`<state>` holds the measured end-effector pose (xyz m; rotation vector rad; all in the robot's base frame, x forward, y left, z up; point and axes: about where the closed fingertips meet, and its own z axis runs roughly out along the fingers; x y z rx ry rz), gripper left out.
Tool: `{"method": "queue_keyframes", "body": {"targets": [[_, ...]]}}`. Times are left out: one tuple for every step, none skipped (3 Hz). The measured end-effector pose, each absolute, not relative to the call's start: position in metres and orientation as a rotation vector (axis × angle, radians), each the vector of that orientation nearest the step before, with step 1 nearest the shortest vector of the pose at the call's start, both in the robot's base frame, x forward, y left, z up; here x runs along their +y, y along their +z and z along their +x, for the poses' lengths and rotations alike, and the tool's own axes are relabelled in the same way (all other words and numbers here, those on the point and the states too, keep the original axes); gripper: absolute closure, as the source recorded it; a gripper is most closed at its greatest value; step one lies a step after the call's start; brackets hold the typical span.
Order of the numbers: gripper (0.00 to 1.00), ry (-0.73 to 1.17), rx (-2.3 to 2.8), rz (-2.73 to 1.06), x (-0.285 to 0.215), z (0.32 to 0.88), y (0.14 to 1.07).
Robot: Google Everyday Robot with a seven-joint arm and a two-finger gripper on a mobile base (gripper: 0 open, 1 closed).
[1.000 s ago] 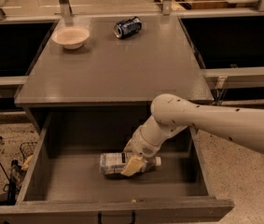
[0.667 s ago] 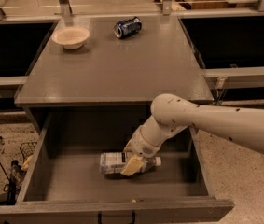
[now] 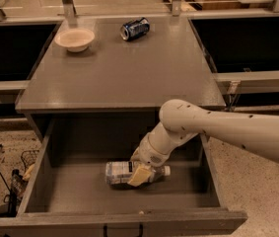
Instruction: Pick blue plastic bottle from top drawer and place on counter
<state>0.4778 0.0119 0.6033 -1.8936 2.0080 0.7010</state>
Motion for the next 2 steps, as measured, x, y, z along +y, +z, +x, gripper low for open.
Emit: {"method": "queue_keyframes", "body": {"targets": [[1.0, 0.681, 1.979, -1.901, 0.017, 0.468, 0.628], [1.0, 0.652, 1.949, -1.912, 0.021, 0.458, 0.658]]}}
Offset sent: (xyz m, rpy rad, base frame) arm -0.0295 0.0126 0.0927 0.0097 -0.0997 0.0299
